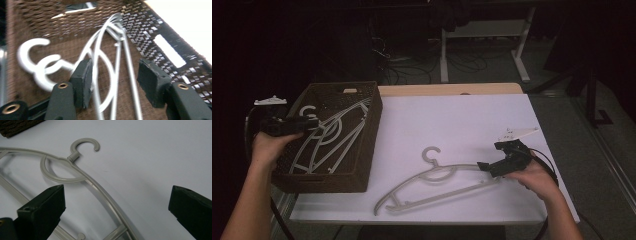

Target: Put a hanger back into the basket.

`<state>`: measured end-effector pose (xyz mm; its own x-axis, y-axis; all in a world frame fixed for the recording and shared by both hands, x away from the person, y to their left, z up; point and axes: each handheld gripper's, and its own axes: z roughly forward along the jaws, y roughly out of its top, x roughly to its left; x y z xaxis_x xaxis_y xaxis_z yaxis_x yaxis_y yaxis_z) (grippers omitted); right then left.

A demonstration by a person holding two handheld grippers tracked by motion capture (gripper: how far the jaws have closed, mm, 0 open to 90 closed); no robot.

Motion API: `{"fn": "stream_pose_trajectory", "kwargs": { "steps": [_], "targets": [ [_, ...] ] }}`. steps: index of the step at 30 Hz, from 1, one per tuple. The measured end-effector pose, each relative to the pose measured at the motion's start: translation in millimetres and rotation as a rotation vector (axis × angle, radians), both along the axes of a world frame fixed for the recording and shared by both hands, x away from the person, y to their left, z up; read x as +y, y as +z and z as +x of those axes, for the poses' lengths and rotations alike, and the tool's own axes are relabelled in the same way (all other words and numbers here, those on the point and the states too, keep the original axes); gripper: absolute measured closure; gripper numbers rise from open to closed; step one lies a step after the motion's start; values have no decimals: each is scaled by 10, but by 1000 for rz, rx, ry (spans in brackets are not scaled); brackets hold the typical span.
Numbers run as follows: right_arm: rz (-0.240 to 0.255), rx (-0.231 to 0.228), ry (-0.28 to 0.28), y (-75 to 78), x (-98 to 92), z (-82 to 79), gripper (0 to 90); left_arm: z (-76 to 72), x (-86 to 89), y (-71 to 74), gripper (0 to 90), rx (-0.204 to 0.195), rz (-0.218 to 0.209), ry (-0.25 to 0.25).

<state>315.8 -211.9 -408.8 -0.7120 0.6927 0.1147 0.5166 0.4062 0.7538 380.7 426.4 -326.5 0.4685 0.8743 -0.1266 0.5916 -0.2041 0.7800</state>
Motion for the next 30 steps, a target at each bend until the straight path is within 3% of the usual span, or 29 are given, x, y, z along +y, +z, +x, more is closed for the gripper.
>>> {"fn": "stream_pose_trajectory", "kwargs": {
  "steps": [5, 13, 14, 15, 16, 17, 19, 22, 30],
  "targets": [
    [3, 1, 2, 4, -2, -2, 5, 4, -233, 42, 403, -14, -33, -65],
    [1, 11, 6, 1, 10, 13, 7, -52, -754, 110, 338, -24, -84, -212],
    [1, 11, 6, 1, 10, 13, 7, -52, -754, 110, 330, -24, -84, -212],
    [-2, 12, 8, 0, 13, 14, 8, -72, -895, 123, 330, -25, -96, -249],
    [-2, 12, 8, 0, 13, 14, 8, -72, -895, 123, 318, -25, -96, -249],
    [-3, 18, 5, 1, 15, 14, 12, -88, -1048, 133, 318, -20, -103, -285],
    [2, 33, 6, 8, 12, 9, 16, -100, -1187, 138, 300, -19, -110, -320],
    [4, 32, -9, 24, -5, -8, 102, -126, -1424, 138, 277, -12, -116, -374],
    [3, 50, -21, 37, -26, -21, 214, -193, -2015, 36, 231, -1, -153, -477]
  ]
}}
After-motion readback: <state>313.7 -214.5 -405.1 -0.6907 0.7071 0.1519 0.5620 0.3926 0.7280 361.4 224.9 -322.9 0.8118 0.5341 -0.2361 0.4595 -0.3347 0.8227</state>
